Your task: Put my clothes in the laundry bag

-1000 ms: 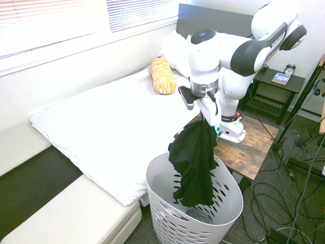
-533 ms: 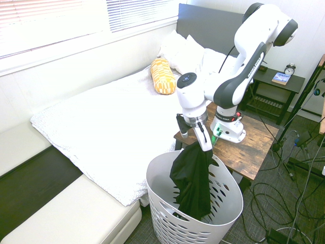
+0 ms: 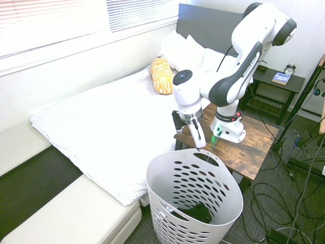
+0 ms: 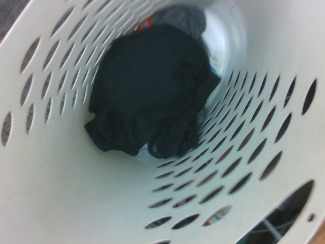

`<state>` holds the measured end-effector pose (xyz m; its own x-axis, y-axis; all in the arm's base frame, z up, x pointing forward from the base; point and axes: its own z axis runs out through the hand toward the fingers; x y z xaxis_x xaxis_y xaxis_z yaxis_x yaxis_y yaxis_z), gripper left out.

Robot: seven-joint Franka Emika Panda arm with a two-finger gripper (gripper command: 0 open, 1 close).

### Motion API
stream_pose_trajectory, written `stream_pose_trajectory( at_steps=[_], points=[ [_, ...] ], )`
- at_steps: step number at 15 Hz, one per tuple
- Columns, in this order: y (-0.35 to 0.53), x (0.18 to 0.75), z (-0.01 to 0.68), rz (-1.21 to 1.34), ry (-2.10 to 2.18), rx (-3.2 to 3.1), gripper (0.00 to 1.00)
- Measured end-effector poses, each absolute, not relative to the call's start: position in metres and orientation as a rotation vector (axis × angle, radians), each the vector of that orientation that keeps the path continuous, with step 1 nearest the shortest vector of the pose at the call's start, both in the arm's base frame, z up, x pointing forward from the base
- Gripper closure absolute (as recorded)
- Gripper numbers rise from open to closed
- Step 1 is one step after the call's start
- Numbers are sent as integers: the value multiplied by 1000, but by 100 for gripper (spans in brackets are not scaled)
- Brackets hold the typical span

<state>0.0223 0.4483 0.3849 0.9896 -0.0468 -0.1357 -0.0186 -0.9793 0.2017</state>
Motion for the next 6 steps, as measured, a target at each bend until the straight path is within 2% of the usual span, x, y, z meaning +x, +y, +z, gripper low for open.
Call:
stream_pose_trajectory(
  at_steps=[6],
  points=[
    [344, 229, 417, 4, -424, 2888, 0]
  ],
)
